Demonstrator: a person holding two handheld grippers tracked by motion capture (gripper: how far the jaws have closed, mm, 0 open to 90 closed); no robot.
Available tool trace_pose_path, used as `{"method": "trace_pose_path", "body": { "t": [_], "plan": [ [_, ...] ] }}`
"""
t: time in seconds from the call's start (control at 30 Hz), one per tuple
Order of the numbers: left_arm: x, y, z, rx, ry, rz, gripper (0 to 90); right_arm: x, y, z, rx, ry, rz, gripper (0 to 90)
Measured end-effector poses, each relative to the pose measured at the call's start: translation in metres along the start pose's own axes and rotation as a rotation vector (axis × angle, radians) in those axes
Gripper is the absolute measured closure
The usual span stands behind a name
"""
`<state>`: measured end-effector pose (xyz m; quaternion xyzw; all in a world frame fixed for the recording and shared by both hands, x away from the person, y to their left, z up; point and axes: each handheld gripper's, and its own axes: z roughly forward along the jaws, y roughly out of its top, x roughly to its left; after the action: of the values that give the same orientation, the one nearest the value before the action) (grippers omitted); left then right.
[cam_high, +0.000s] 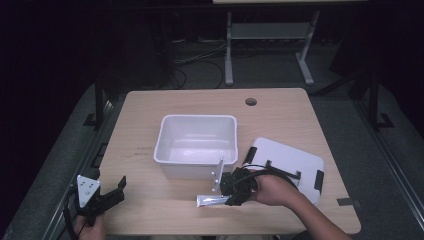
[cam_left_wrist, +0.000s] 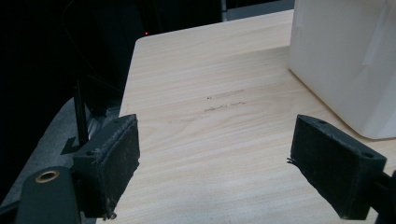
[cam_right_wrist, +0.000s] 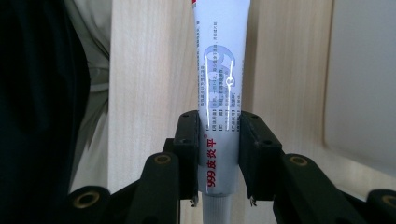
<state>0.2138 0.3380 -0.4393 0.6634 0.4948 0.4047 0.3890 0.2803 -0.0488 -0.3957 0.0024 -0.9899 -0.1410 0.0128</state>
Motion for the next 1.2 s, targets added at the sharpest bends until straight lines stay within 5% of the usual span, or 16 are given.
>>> {"method": "trace_pose_path", "body": {
  "t": [1.2],
  "plan": [
    [0.001,0.000,0.000,-0.005,0.002,-0.006,15.0,-0.007,0.036,-0.061,0.012,-0.018,-0.041,69.6]
  ]
}}
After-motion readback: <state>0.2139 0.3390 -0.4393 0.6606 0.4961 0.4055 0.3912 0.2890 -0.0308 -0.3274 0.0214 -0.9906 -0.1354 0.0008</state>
